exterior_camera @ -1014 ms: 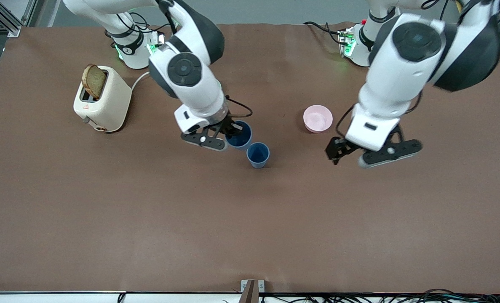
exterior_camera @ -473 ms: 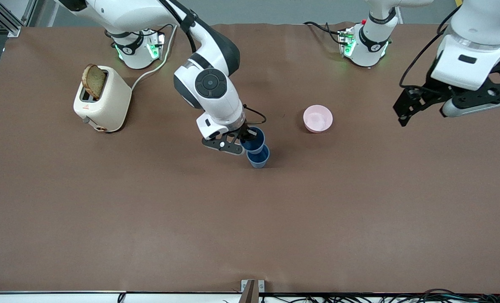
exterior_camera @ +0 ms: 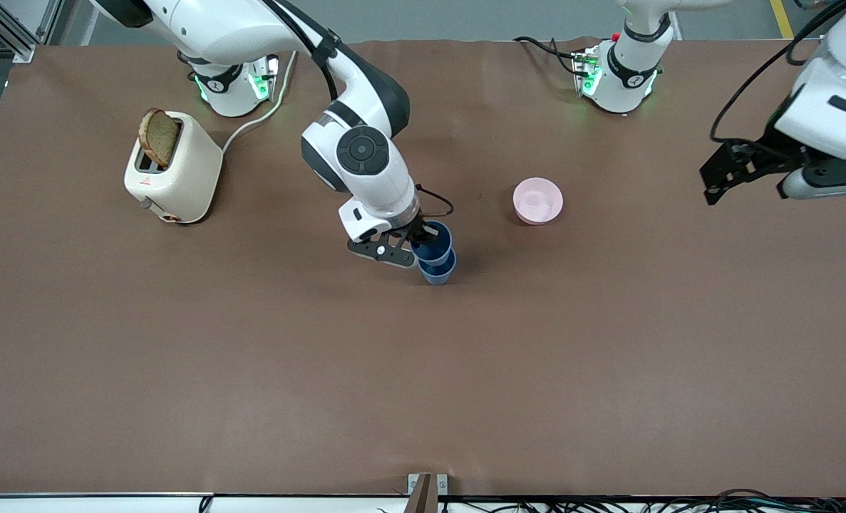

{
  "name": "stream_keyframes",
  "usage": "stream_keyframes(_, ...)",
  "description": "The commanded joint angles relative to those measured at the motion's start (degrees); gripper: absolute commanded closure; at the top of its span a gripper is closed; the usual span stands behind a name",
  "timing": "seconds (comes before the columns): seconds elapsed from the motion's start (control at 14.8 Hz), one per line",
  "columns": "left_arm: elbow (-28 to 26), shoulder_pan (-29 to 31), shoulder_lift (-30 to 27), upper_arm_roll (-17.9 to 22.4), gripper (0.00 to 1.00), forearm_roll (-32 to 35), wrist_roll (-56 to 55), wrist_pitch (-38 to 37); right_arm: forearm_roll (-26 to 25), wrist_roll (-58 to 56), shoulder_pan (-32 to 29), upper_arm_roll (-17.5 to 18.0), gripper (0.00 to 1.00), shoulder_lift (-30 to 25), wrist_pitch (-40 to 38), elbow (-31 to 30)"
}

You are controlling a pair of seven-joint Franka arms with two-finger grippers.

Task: Stack blue cups with both arms
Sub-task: 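Lower the right cup into the other cup while the left gripper withdraws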

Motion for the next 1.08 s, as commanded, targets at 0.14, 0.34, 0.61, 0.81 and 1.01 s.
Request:
stream_keyframes(0.14,-6.34,0.42,-5.64,4.37,0.0,-4.16,7.88,-1.97,-2.14,1.7,0.19,0.39,0.98,0.74,0.16,0.53)
stream_keyframes(0.34,-7.93,1.21,-6.53,4.37,0.0,-4.08,7.88,-1.97,-2.23,1.7,0.19,0.39,0.98,0.92,0.95,0.62)
stream_keyframes(0.61,-8.9,1.21,-6.97,3.84,0.0,-3.55,6.82,-1.97,-3.36,1.78,0.27,0.38,0.98,1.97,1.31,0.8)
stream_keyframes(0.81,-8.72,1.04,-6.79,3.66,0.0,-3.37,6.91,-1.97,-3.55,1.78,0.27,0.39,0.97,2.41,2.98,0.71)
stream_keyframes(1.01,-8.64,1.04,-6.53,3.49,0.0,-3.46,6.74,-1.8,-3.46,1.78,0.45,0.39,0.92,2.59,2.98,0.71)
